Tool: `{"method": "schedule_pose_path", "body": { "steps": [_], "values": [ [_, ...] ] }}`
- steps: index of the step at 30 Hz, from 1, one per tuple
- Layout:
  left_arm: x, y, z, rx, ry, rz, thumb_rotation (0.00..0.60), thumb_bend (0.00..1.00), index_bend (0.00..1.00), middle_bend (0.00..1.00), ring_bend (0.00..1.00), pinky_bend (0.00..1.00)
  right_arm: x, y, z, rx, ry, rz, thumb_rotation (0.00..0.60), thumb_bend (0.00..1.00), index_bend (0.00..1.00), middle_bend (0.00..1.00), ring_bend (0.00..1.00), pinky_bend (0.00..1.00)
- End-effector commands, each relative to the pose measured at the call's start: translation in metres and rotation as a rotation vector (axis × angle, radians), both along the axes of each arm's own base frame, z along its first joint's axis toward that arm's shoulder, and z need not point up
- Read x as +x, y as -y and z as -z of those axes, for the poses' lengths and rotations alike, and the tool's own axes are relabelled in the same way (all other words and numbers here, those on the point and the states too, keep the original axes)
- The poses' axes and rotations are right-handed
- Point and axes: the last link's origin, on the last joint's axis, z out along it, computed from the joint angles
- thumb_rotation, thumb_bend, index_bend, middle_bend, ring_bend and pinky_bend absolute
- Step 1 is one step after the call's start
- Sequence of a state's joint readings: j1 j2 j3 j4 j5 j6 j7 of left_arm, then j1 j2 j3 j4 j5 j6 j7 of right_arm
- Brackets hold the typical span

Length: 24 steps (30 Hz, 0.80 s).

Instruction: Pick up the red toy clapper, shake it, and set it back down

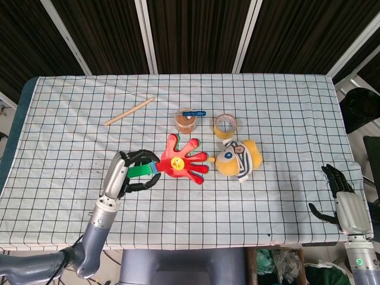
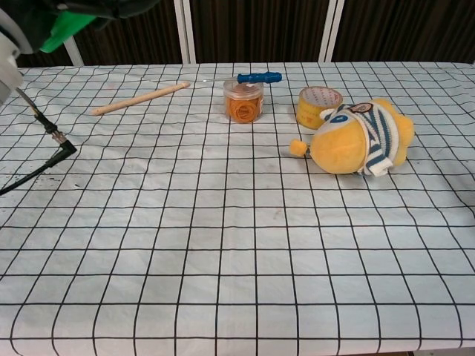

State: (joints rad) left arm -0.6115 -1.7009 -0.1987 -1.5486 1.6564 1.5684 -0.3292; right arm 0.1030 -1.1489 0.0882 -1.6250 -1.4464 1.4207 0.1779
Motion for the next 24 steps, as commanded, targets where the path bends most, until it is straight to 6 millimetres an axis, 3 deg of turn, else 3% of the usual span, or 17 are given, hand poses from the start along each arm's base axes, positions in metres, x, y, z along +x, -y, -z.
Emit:
{"method": "schedule_pose_path", "body": {
  "steps": [1,7,11,13,20,24],
  "values": [
    [-0.023,0.003,-0.007,0.087,-0.069,0.065,0.6,0.56,0.72,0.81,0.68,0.86,0.0,0.0,0.0,-0.001,-0.001,0.0,0.6,0.23,0.0,0.0,0.0,0.18],
    [-0.044,-0.011,-0.001,0.077,-0.319,-0.191,0.6,0.54,0.73,0.81,0.68,0.88,0.0,0.0,0.0,-0.004,0.005,0.003,0.6,0.24,0.0,0.0,0.0,0.18],
    [-0.058,-0.017,-0.005,0.083,-0.673,-0.496,0.6,0.54,0.73,0.81,0.69,0.89,0.0,0.0,0.0,-0.002,0.009,0.007,0.6,0.24,0.0,0.0,0.0,0.18],
    [-0.049,-0.016,-0.01,0.059,-0.75,-0.589,0.6,0.54,0.73,0.81,0.69,0.89,0.0,0.0,0.0,-0.002,0.01,0.008,0.6,0.24,0.0,0.0,0.0,0.18],
    [-0.032,-0.011,-0.011,0.009,-0.691,-0.591,0.6,0.53,0.73,0.81,0.69,0.89,0.0,0.0,0.0,-0.003,0.011,0.01,0.6,0.25,0.0,0.0,0.0,0.18],
    [-0.015,-0.005,-0.014,-0.03,-0.455,-0.444,0.6,0.53,0.73,0.81,0.69,0.89,0.001,0.0,0.0,-0.008,0.011,0.007,0.6,0.26,0.0,0.0,0.0,0.18]
  ]
}}
